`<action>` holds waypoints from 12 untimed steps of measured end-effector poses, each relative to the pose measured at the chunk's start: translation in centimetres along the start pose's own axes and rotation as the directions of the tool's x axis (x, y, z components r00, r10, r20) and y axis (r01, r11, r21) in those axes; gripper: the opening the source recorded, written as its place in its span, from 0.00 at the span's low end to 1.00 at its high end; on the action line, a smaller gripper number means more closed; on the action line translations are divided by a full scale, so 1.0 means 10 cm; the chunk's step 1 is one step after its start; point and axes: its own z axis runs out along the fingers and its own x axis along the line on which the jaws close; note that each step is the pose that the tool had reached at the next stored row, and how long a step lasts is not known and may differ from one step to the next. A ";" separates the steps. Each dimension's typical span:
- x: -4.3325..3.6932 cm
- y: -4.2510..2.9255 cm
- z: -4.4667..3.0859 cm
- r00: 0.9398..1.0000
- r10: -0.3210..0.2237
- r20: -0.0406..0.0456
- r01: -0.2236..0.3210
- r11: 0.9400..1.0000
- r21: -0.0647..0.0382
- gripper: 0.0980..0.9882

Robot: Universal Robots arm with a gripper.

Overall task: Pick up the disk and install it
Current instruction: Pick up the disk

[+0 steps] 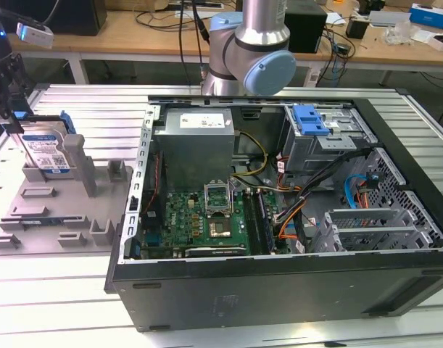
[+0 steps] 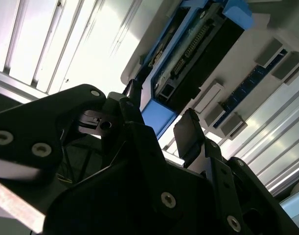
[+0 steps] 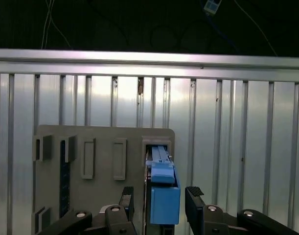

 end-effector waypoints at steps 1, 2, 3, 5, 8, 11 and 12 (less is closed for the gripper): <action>0.000 0.000 0.014 1.000 0.000 0.000 0.000 1.000 0.000 0.50; -0.001 0.001 0.026 1.000 0.000 0.000 0.000 1.000 0.000 0.50; -0.001 0.001 0.036 1.000 0.000 0.000 0.000 1.000 0.000 0.50; -0.001 0.001 0.050 1.000 0.000 0.000 0.000 1.000 0.000 0.50; -0.002 0.001 0.075 1.000 0.000 0.000 0.000 1.000 0.000 0.50; -0.002 0.002 0.098 1.000 0.000 0.000 0.000 1.000 0.000 0.50; -0.003 0.002 0.105 1.000 0.000 0.000 0.000 1.000 0.000 0.50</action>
